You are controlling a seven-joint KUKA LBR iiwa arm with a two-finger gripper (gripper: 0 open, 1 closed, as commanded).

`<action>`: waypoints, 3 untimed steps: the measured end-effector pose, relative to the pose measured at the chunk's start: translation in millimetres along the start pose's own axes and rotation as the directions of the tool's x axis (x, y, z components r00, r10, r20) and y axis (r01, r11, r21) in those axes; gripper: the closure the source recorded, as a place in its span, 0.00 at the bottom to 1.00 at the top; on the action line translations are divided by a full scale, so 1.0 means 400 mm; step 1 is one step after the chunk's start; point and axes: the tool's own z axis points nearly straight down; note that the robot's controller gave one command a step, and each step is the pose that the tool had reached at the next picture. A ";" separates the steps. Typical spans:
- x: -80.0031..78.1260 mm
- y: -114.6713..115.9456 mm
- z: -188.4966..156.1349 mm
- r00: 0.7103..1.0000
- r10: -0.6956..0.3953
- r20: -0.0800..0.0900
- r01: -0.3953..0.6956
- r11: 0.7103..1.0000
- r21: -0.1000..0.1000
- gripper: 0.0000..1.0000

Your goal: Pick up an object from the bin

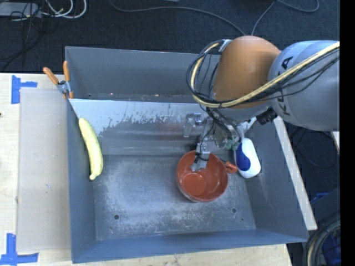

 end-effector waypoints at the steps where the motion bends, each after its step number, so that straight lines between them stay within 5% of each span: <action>1: 0.000 0.000 0.000 1.000 0.000 0.000 0.000 1.000 0.000 0.00; 2: -0.003 0.004 0.009 0.999 0.035 -0.001 -0.035 0.999 0.000 0.00; 3: 0.008 -0.058 0.107 1.000 -0.001 0.000 0.001 1.000 0.000 0.00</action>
Offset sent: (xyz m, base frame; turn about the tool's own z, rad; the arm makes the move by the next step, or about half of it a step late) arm 0.0029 0.0037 -0.0091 0.0907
